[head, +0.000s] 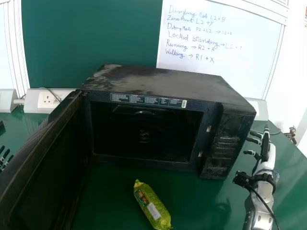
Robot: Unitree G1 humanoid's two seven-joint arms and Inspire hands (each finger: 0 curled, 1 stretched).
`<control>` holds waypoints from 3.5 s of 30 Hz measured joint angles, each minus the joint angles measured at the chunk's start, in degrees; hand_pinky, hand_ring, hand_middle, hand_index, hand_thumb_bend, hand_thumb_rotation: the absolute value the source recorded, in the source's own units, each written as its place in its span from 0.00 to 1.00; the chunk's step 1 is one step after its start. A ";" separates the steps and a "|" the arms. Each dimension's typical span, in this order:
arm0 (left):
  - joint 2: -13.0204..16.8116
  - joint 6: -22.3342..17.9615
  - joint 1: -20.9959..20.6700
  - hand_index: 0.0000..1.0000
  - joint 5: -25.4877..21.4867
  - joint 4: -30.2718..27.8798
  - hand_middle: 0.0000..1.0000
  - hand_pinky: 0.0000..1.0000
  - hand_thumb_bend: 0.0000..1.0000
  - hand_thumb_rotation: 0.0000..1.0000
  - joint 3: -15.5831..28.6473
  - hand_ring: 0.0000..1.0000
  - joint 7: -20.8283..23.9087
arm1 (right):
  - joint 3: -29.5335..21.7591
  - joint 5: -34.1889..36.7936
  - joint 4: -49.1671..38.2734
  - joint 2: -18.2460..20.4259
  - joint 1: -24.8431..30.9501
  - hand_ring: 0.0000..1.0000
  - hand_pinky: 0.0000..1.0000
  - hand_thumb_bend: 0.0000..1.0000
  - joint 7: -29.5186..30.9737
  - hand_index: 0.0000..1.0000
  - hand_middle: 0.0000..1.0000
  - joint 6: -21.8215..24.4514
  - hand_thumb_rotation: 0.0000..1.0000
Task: Put biscuit inside oven
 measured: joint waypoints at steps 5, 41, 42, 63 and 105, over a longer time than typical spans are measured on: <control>0.00 -0.01 0.00 0.78 0.02 0.10 0.79 0.71 0.72 0.12 0.00 0.75 -0.07 | -0.05 0.13 0.00 0.08 -0.02 0.32 0.27 0.69 -0.02 0.46 0.40 0.04 0.50; 0.00 -0.08 0.02 0.76 -0.16 0.24 0.78 0.72 0.72 0.13 0.04 0.75 -0.40 | 3.64 6.23 1.78 -12.16 3.53 0.29 0.25 0.73 29.52 0.47 0.38 -6.66 0.48; 0.00 -0.26 0.06 0.76 0.10 0.24 0.78 0.72 0.72 0.13 0.04 0.75 -0.55 | 3.94 6.04 2.01 -13.10 3.68 0.28 0.24 0.73 30.38 0.46 0.38 -7.17 0.48; 0.01 -0.18 0.15 0.78 0.02 0.06 0.79 0.72 0.71 0.13 0.35 0.76 -0.86 | 8.89 4.07 -2.08 -26.78 4.87 0.47 0.42 0.70 41.73 0.61 0.54 -6.09 0.34; -2.34 2.21 0.86 0.78 -0.57 -6.71 0.81 0.76 0.69 0.10 0.16 0.78 3.29 | 17.80 -3.54 -47.22 -40.15 4.66 0.64 0.56 0.92 47.51 0.70 0.68 21.60 0.39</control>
